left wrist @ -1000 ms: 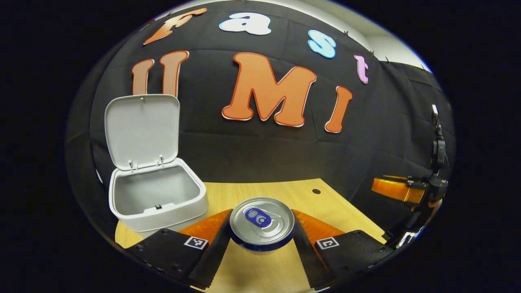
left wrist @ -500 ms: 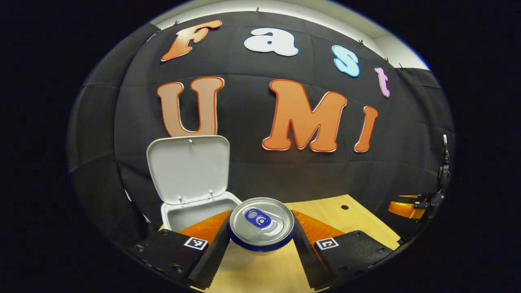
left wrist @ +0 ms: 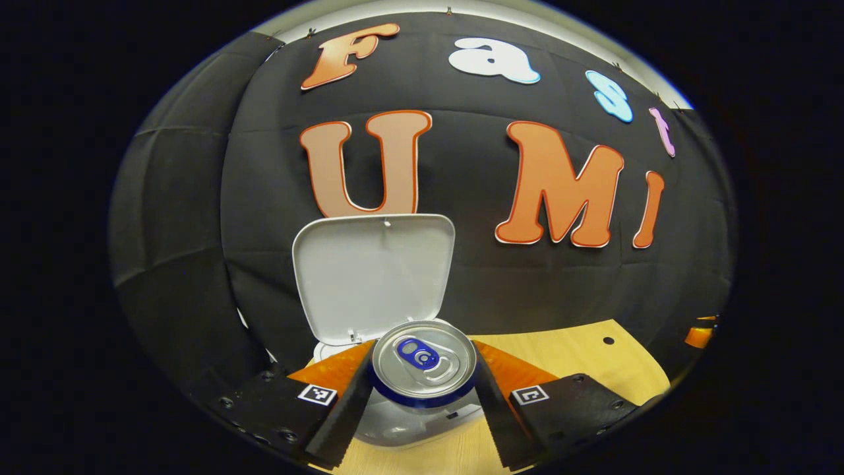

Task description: Press the lid of the desktop garbage bin to open it, pick up the crumpled paper on the desktop and throw it into the bin, then pick up the pop can on the desktop and drop it into the bin, and finally close the garbage bin lid.

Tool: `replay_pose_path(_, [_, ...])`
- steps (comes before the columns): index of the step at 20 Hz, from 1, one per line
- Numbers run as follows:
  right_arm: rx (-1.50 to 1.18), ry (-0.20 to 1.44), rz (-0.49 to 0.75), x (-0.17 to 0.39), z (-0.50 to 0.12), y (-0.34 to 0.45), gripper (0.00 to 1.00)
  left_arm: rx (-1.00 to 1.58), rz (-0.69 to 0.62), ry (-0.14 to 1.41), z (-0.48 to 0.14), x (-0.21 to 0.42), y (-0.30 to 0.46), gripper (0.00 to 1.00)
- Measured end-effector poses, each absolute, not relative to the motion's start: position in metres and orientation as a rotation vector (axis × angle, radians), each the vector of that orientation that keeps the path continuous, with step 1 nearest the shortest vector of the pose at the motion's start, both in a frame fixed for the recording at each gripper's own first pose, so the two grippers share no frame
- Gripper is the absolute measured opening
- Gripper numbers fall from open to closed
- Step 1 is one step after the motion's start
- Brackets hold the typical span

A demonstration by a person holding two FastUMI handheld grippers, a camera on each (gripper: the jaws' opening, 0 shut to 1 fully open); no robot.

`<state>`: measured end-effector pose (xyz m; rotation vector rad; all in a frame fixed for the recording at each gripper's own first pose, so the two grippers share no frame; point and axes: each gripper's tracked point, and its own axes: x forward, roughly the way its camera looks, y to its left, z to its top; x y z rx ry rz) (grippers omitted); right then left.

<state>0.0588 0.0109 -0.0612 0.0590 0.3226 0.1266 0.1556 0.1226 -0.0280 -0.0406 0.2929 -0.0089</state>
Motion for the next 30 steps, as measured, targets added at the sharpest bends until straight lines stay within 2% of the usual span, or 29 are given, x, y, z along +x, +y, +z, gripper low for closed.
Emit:
replay_pose_path(6, [0.051,0.334,0.118,0.057,-0.065,0.010,0.94,-0.018,0.001,0.391,-0.060,0.179,0.132,0.81])
replay_pose_path(10, [0.066,0.350,0.111,0.057,-0.071,0.008,0.94,-0.019,0.009,0.377,-0.052,0.178,0.131,0.83])
replay_pose_path(11, [0.075,0.354,0.110,0.056,-0.072,0.008,0.94,-0.016,0.012,0.371,-0.049,0.178,0.131,0.93])
replay_pose_path(13, [0.084,0.353,0.106,0.057,-0.072,0.008,0.94,-0.025,0.003,0.370,-0.049,0.173,0.127,0.99])
replay_pose_path(14, [0.083,0.353,0.105,0.057,-0.073,0.008,0.94,-0.034,0.002,0.371,-0.048,0.171,0.126,0.97])
replay_pose_path(16, [0.081,0.355,0.109,0.056,-0.073,0.009,0.94,-0.060,0.001,0.367,-0.049,0.168,0.124,0.99])
replay_pose_path(17, [0.079,0.356,0.111,0.055,-0.073,0.010,0.94,-0.067,-0.001,0.365,-0.047,0.166,0.122,0.97])
replay_pose_path(30, [0.089,0.361,0.145,0.049,-0.076,0.024,0.94,-0.032,-0.023,0.320,-0.012,0.134,0.120,0.96])
